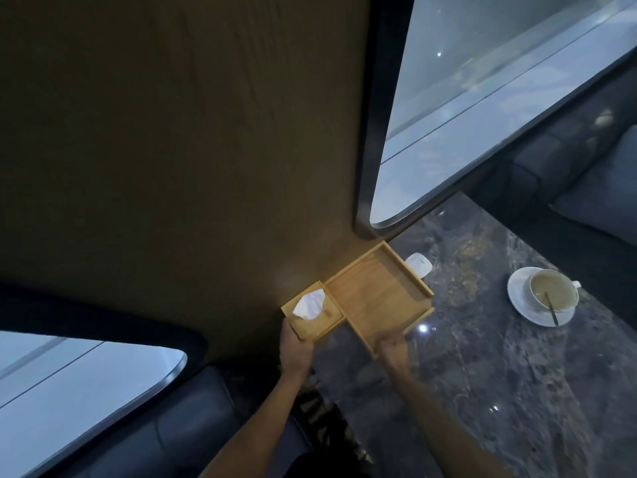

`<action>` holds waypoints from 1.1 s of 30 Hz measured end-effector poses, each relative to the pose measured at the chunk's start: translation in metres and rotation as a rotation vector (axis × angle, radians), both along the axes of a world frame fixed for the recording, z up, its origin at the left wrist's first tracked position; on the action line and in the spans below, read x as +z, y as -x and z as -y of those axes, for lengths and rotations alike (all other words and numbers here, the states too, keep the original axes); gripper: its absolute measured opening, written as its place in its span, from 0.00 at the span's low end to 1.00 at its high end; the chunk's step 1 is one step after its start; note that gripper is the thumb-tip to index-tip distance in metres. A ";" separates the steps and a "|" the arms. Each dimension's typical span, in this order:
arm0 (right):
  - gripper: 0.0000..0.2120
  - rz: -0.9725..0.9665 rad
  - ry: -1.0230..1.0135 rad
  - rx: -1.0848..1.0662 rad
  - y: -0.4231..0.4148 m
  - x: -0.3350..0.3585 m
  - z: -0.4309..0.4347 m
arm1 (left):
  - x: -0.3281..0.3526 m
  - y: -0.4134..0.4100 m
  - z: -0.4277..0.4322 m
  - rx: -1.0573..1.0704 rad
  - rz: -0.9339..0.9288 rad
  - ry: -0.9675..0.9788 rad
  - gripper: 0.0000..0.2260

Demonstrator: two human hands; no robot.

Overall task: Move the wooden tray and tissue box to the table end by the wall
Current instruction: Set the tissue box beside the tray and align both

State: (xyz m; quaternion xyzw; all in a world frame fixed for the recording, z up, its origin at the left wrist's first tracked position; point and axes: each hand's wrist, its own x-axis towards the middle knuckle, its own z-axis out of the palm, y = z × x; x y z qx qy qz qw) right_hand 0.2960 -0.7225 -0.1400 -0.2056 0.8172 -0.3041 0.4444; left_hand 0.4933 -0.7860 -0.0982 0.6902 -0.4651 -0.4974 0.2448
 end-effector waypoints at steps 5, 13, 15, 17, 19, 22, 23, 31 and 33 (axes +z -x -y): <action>0.37 -0.533 0.148 0.929 -0.057 0.036 0.003 | -0.018 0.012 -0.031 -0.623 0.622 -0.002 0.30; 0.43 -0.588 -0.085 1.224 -0.067 0.021 0.023 | -0.034 -0.004 -0.031 -0.862 0.778 -0.034 0.34; 0.44 -0.609 -0.064 1.226 -0.066 0.024 0.023 | -0.037 -0.011 -0.031 -0.904 0.803 -0.021 0.37; 0.44 -0.597 -0.078 1.236 -0.064 0.026 0.022 | -0.033 -0.017 -0.029 -0.964 0.816 -0.018 0.38; 0.41 -0.613 -0.096 1.255 -0.060 0.024 0.025 | -0.029 -0.020 -0.025 -0.988 0.820 -0.052 0.38; 0.40 -0.471 -0.090 1.278 -0.053 0.025 0.035 | -0.015 -0.016 -0.012 -0.975 0.675 -0.153 0.36; 0.39 -0.376 -0.057 1.277 -0.049 0.027 0.038 | -0.002 -0.013 -0.008 -0.950 0.575 -0.191 0.35; 0.27 -0.112 0.058 0.736 -0.017 0.078 0.007 | 0.040 -0.015 -0.012 -0.641 0.413 -0.276 0.24; 0.27 -0.185 0.036 0.738 0.001 0.087 -0.005 | 0.070 -0.010 -0.029 -0.648 0.437 -0.247 0.25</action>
